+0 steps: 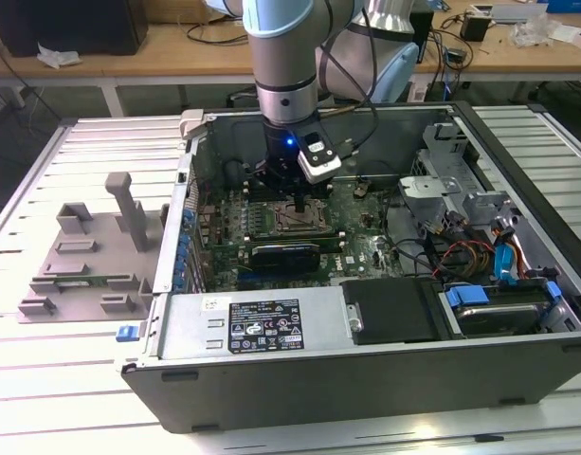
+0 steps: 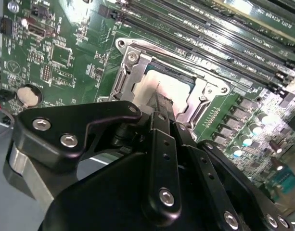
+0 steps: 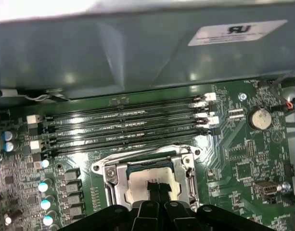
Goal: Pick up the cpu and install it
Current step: 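Install the first cpu locking lever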
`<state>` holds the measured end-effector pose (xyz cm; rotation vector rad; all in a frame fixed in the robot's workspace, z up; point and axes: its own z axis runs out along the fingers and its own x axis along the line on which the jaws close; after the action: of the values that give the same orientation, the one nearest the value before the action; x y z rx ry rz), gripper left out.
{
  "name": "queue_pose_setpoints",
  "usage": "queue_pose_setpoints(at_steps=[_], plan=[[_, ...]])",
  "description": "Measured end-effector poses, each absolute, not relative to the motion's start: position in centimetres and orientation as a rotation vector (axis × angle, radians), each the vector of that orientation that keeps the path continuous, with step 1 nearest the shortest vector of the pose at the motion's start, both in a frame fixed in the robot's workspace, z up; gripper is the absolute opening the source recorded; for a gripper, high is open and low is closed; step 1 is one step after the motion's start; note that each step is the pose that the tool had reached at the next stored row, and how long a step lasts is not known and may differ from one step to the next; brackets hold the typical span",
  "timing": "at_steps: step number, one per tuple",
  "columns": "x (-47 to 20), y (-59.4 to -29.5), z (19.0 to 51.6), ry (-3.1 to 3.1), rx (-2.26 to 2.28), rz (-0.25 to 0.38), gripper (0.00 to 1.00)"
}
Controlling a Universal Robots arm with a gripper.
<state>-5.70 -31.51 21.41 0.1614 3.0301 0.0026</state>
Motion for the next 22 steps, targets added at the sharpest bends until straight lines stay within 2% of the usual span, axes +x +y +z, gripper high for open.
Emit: queue_pose_setpoints(at_steps=[14,22], plan=[[-6.0,-32.3,21.5,3.033,0.071,-0.01,0.11],[-6.0,-32.3,24.6,3.033,0.071,-0.01,0.11]])
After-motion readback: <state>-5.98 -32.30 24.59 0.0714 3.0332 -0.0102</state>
